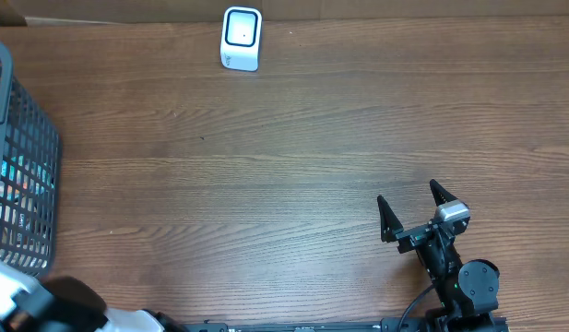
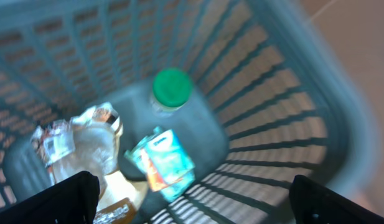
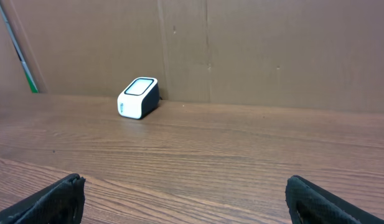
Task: Scan the item barcode
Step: 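Reach the left gripper into the basket and grasp the blue tissue pack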
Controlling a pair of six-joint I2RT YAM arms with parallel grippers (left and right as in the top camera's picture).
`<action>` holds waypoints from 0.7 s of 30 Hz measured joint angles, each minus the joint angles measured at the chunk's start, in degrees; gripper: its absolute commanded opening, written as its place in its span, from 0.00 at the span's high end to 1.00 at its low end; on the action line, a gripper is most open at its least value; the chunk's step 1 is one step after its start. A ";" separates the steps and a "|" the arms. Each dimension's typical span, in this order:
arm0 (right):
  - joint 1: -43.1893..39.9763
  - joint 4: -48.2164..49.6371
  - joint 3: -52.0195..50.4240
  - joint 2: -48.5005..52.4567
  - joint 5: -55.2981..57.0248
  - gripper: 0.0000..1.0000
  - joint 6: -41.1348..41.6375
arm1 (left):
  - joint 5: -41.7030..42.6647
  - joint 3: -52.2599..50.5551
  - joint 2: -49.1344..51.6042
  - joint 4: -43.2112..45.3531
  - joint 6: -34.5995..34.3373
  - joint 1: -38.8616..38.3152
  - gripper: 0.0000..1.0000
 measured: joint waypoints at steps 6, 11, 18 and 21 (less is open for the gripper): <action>0.00 0.00 0.00 0.00 0.00 0.00 0.02 | -0.02 0.00 13.35 -0.15 -0.15 0.52 0.10; 0.00 0.00 0.00 0.00 0.02 0.00 0.00 | -1.44 0.00 21.42 2.71 0.09 -2.36 0.10; 0.00 0.00 0.00 0.00 0.00 0.00 -0.02 | -2.86 0.00 26.97 1.36 -3.54 -6.73 0.12; 0.00 0.00 0.00 0.00 0.00 0.00 0.00 | -3.48 0.00 28.89 1.05 -4.94 -6.67 0.17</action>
